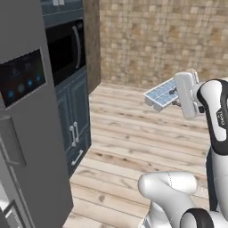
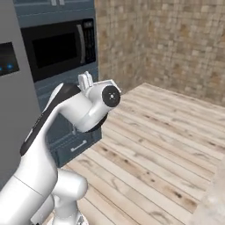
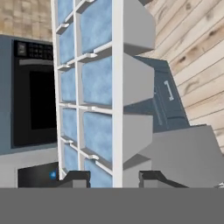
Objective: The ice cube tray has been filled with water. Take the tray and place it in the freezer to make ice. Close the freezer door after placing the tray.
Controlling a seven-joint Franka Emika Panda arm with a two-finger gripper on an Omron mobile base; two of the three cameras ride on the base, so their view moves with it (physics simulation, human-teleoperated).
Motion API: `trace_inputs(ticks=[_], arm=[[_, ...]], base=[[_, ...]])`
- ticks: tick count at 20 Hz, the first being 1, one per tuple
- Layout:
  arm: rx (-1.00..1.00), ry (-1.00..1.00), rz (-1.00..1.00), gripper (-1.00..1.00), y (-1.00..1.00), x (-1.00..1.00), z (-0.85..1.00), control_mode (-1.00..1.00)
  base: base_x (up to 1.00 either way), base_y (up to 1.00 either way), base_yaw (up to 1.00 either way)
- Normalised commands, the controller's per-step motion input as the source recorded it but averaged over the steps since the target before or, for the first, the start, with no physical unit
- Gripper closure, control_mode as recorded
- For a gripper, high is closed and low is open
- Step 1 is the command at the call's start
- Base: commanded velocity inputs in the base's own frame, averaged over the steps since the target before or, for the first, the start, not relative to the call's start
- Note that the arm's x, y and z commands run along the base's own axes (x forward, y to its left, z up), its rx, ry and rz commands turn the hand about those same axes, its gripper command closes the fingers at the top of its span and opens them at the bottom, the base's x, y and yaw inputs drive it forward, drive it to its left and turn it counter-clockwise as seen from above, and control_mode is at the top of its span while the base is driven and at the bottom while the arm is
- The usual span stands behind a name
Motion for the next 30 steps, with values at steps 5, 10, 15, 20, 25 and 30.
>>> trace_inputs(ticks=[5, 10, 15, 20, 25, 30], arm=[[0.00, 0.00, 0.00, 1.00, 0.00, 0.00, 0.00, 1.00], [0.00, 0.00, 0.00, 1.00, 0.00, 0.00, 0.00, 1.00], [0.00, 0.00, 0.00, 1.00, 0.00, 0.00, 0.00, 1.00], [0.00, 0.00, 0.00, 1.00, 0.00, 0.00, 0.00, 1.00], [0.00, 0.00, 0.00, 1.00, 0.00, 0.00, 0.00, 1.00], [0.00, 0.00, 0.00, 1.00, 0.00, 0.00, 0.00, 1.00]], base=[[0.50, 0.00, 0.54], [0.41, 0.00, 0.55], [0.16, 0.00, 0.55], [0.15, 0.00, 0.55], [0.14, 0.00, 0.52], [0.18, 0.00, 0.49]])
